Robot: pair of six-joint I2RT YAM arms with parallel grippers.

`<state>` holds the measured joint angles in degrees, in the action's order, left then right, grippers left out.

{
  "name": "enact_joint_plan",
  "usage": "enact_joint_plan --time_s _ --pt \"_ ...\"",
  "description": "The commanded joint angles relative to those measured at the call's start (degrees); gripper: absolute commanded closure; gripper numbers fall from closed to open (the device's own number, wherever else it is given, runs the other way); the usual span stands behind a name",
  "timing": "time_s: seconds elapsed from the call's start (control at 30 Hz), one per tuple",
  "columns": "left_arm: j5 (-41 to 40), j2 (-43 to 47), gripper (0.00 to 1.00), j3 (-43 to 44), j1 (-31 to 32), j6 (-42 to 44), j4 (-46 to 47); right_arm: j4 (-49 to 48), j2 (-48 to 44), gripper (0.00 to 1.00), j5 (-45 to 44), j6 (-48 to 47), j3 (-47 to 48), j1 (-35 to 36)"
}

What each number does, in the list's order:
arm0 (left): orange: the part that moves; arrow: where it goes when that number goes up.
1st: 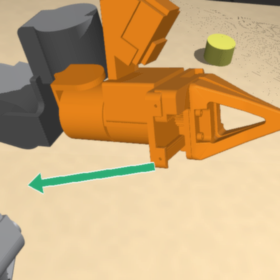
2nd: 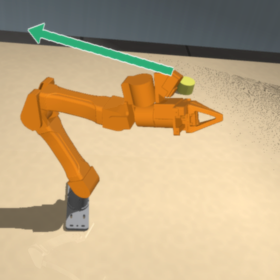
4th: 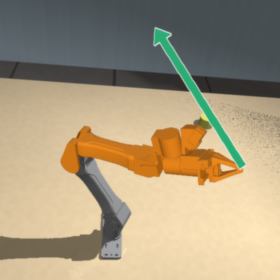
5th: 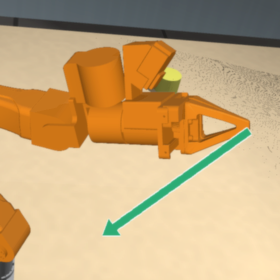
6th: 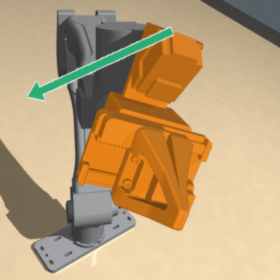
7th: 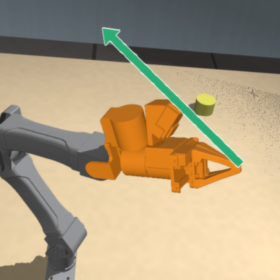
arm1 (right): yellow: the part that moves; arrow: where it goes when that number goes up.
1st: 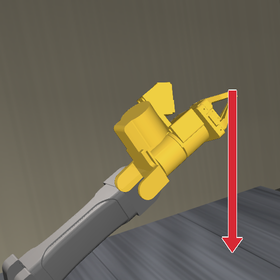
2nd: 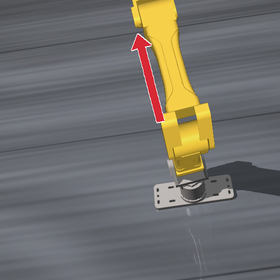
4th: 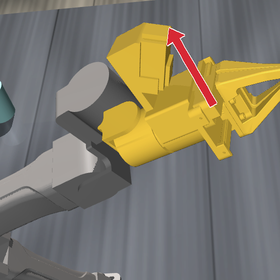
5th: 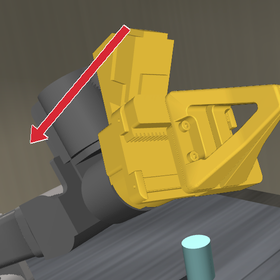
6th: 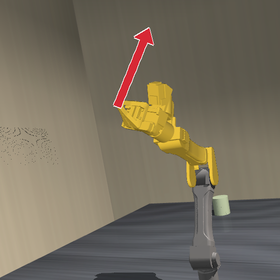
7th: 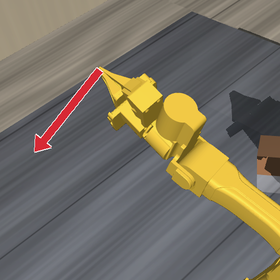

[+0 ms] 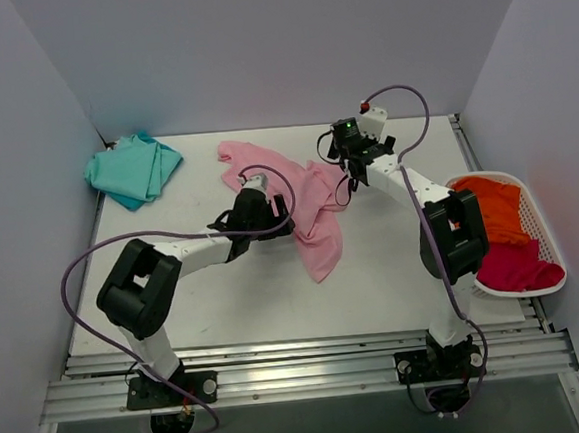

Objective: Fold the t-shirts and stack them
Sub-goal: Flatten the tshirt out

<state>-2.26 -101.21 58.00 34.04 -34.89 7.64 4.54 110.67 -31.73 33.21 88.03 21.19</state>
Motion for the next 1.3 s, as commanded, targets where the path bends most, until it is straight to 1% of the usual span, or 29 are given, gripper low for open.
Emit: enact_joint_plan --time_s 0.0,0.03,0.1,0.13,0.2,0.27,0.33,0.43,0.57,0.77,0.9,0.93,1.03,1.13,1.17,1.2,1.23,1.27 --pt "-1.33 0.30 0.19 -1.81 4.43 -6.21 4.31 -0.58 0.16 0.00 0.26 0.54 2.15 0.61" --pt "-3.60 1.09 0.23 -3.31 5.85 -7.37 5.27 -0.75 0.07 0.00 0.00 0.45 2.15 0.52" --pt "-6.69 4.34 0.26 -6.82 8.83 -10.70 4.85 -0.76 -0.11 0.00 -0.09 0.19 2.23 0.26" --pt "-10.10 5.57 0.27 -7.71 12.07 -12.11 3.01 -0.76 -0.02 0.00 -0.18 0.10 2.23 0.17" --pt "-12.14 8.55 0.27 -9.21 14.99 -15.45 1.59 -0.76 -0.11 0.00 -0.18 0.10 2.15 -0.18" --pt "-12.77 10.41 0.25 -10.80 18.50 -16.87 0.98 -0.93 0.07 0.00 0.17 0.19 2.06 -0.36" --pt "-13.12 10.42 0.23 -10.80 21.22 -17.66 0.71 -0.93 0.24 0.00 0.52 0.27 1.97 -0.45" --pt "-13.91 8.23 0.21 -9.66 22.56 -17.93 0.45 -1.19 0.25 0.00 0.79 0.45 1.80 -0.54" --pt "-13.30 4.80 0.20 -6.94 22.56 -18.45 -0.87 -1.20 0.25 0.00 0.96 0.45 1.79 -0.54" --pt "-14.17 4.09 0.18 -7.29 22.65 -20.74 -1.22 -1.28 0.07 0.00 1.05 0.45 1.62 -0.97" --pt "-13.12 1.81 0.18 -6.15 22.56 -21.88 0.00 -1.63 0.16 0.00 1.23 0.71 1.18 -1.15" --pt "-12.77 1.11 0.19 -5.88 22.56 -21.88 0.44 -1.63 0.24 0.00 1.31 0.71 1.18 -1.06" --pt "-11.71 -1.88 0.26 -4.04 22.47 -21.97 1.41 -1.63 0.33 0.00 1.32 0.80 1.09 -1.15" --pt "-11.10 -4.34 0.49 -3.07 22.47 -21.62 2.82 -1.63 0.07 0.00 1.32 0.63 1.01 -1.50" --pt "-10.75 -5.22 0.67 -2.98 22.38 -21.53 3.25 -1.63 0.07 0.00 1.23 0.63 1.00 -1.59" --pt "-10.57 -5.57 0.79 -2.89 22.38 -21.44 3.78 -1.63 -0.02 0.00 1.23 0.63 0.92 -1.76" --pt "-10.48 -5.84 0.90 -2.89 22.30 -21.18 4.05 -1.63 -0.11 0.00 1.40 0.63 0.83 -1.94" --pt "-10.39 -5.93 0.97 -2.98 22.30 -21.01 4.05 -1.72 -0.28 0.00 1.40 0.63 0.74 -2.03"
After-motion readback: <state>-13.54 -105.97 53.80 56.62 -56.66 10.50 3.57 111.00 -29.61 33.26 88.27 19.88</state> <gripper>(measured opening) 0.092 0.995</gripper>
